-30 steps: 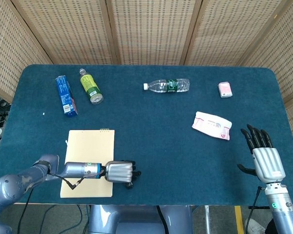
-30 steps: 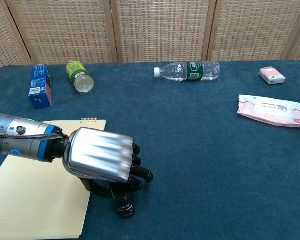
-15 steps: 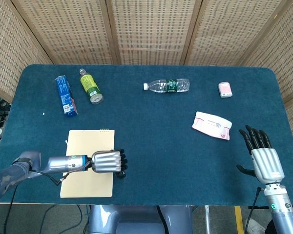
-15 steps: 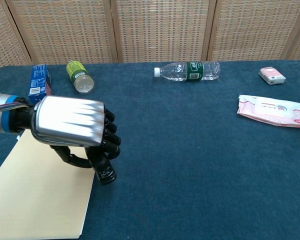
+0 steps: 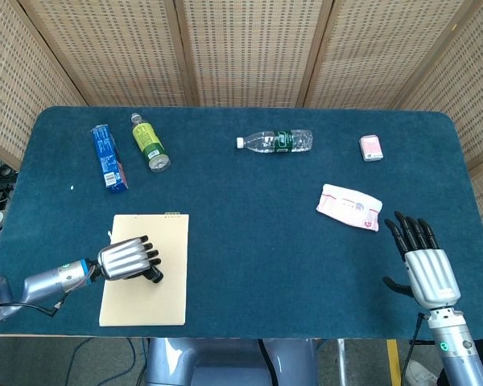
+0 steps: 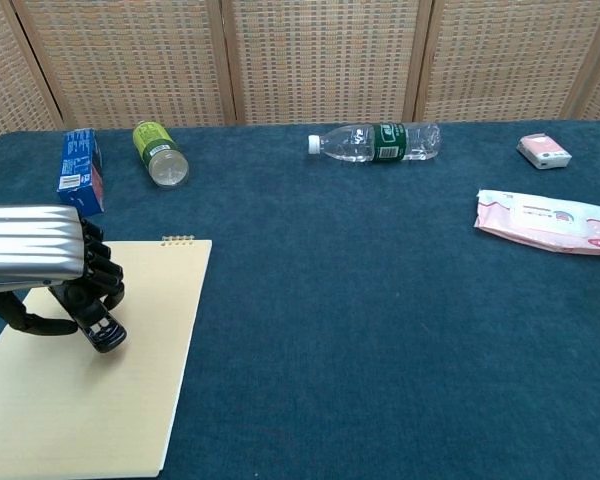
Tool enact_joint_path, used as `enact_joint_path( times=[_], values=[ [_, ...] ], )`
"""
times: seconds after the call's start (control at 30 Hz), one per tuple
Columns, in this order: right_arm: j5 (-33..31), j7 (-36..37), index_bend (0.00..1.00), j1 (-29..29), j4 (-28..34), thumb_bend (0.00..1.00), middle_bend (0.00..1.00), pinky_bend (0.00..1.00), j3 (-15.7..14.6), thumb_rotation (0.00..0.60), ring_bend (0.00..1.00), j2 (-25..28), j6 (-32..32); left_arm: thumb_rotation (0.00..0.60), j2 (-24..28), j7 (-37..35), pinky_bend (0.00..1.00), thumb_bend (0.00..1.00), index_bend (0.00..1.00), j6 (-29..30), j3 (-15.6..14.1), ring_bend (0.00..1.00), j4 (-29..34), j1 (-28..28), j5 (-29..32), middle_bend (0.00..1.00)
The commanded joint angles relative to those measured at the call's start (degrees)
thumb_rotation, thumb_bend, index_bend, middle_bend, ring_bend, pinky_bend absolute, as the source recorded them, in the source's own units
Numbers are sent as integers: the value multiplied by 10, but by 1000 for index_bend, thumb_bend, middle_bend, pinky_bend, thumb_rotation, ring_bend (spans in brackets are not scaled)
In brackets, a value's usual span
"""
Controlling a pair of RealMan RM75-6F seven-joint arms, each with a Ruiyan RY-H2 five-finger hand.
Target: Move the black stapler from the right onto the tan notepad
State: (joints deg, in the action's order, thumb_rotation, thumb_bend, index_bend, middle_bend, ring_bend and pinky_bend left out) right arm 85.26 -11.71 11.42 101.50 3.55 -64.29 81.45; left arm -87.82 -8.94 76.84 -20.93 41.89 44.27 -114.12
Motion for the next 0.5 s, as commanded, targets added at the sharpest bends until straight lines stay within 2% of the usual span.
enact_joint_path(
  times=[0.03,0.17,0.2,0.27,0.33,0.37,0.43,0.5],
  values=[
    [3,-3,0,-1,2,0,0,0,-1,600,0,-1,-1,600,-5,-7,543,535,750,-23,3,553,4,-11,16,519],
    [4,-4,0,-1,1,0,0,0,-1,600,0,-2,-3,600,-10,-9,530,522,712,-26,7,548,1,-17,20,501],
    [4,-3,0,-1,1,0,0,0,-1,600,0,-1,-3,600,-9,-12,494,483,642,-29,7,519,1,-18,20,455],
    [3,-1,0,-2,1,0,0,0,0,600,0,-1,-4,600,-3,-17,384,337,447,-34,6,394,5,-18,22,298],
    [3,0,0,-2,1,0,0,0,0,600,0,0,-3,600,5,-24,227,134,210,-35,6,190,13,-16,23,85],
    [4,1,0,-2,2,0,0,0,1,600,0,1,-3,600,10,-29,175,77,138,-34,6,126,19,-16,24,34],
    [5,3,0,-4,3,0,0,0,1,600,0,2,-1,600,27,-35,103,15,38,-28,7,41,34,-15,24,0],
    [6,4,0,-4,4,0,0,0,1,600,0,3,-1,600,42,-33,80,0,7,-14,11,15,47,-16,25,0]
  ],
)
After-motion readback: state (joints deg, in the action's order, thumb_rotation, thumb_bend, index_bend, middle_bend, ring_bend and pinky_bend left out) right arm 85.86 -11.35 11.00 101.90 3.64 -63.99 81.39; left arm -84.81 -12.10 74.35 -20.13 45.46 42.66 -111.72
